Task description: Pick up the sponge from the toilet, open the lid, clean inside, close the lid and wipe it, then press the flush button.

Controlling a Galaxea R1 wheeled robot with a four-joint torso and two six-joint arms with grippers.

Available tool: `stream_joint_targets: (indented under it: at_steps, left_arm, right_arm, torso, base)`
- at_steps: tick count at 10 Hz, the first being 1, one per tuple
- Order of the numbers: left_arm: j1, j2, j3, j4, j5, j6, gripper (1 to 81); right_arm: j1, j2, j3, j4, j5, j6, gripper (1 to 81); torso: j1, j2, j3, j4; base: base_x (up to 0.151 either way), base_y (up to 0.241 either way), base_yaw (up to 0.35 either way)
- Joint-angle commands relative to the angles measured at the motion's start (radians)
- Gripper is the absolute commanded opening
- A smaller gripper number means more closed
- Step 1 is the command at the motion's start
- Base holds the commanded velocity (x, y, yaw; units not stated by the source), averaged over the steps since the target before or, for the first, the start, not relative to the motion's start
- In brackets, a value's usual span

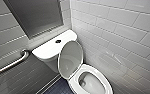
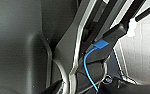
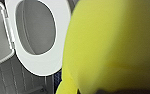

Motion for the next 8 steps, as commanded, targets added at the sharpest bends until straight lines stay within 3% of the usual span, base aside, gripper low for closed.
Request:
stream_joint_targets:
  at_steps: [1,5,8]
  left_arm:
    - [0.020,-0.016,0.029,0.015,0.084,0.007,81.1]
    - [0.021,-0.013,0.029,0.013,0.087,0.011,81.1]
    - [0.020,-0.019,0.025,0.013,0.084,0.012,81.1]
  right_arm:
    - [0.059,-0.098,0.140,-0.021,0.047,-0.012,1.0]
    - [0.146,-0.067,0.191,-0.031,0.047,-0.014,1.0]
    - [0.265,0.113,0.085,-0.027,-0.051,-0.011,1.0]
  torso:
    - [0.000,0.000,0.000,0.000]
    - [0.000,0.000,0.000,0.000]
    - [0.000,0.000,0.000,0.000]
  base:
    - [0.000,0.000,0.000]
    - [0.000,0.000,0.000]
    - [0.000,0.000,0.000]
